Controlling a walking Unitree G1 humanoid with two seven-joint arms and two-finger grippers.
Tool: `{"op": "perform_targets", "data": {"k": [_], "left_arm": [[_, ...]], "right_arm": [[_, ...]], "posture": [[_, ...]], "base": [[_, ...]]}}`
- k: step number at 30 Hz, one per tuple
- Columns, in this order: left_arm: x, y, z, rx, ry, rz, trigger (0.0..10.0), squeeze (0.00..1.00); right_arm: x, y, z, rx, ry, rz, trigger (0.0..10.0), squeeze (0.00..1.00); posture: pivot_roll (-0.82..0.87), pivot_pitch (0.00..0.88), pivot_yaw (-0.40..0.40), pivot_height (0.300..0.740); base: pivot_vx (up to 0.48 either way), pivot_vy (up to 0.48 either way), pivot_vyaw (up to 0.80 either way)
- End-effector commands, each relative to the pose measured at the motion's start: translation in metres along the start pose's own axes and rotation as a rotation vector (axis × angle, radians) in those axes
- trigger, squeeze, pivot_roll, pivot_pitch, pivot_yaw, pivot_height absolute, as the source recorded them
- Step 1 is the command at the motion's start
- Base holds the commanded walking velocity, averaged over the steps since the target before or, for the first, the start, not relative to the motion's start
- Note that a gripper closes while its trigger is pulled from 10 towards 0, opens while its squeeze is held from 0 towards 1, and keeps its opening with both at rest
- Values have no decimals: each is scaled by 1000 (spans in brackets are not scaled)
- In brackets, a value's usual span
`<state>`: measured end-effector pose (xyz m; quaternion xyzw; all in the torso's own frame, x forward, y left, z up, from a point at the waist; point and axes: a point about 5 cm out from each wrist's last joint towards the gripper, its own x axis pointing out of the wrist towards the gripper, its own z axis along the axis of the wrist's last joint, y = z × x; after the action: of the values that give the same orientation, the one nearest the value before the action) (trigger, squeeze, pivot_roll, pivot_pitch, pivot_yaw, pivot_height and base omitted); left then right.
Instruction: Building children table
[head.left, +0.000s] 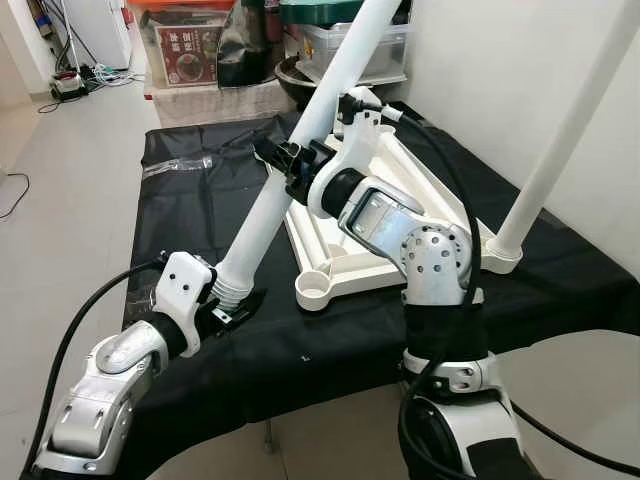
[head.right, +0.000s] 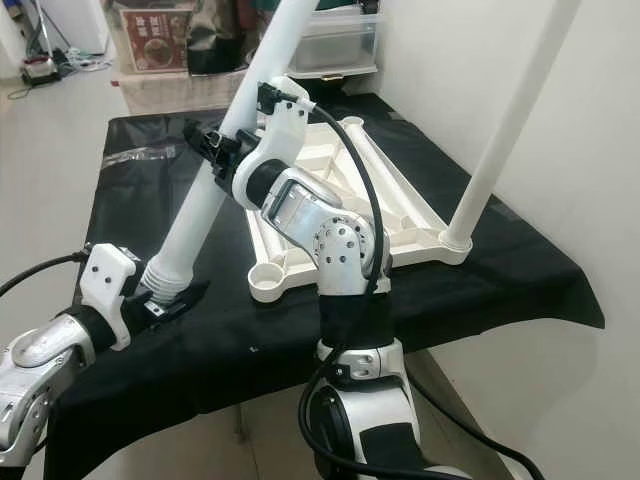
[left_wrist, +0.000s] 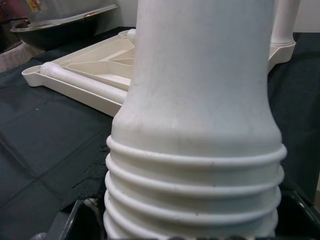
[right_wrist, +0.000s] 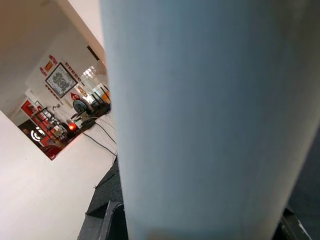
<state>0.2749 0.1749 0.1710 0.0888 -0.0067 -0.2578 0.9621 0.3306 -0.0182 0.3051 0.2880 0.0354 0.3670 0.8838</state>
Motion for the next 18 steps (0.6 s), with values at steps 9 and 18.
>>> {"op": "perform_targets", "data": {"k": [9, 18], "left_arm": [[2, 2, 8, 12, -63, 25, 0, 0], [-1, -13, 8, -37, -47, -81, 10000, 0]], "right_arm": [[1, 9, -20, 28, 51, 62, 0, 0], [0, 8, -17, -7, 19, 133, 10000, 1000]], "posture": [[41, 0, -29, 740], [47, 0, -33, 740]], "base": [[0, 0, 0], [0, 0, 0]]}}
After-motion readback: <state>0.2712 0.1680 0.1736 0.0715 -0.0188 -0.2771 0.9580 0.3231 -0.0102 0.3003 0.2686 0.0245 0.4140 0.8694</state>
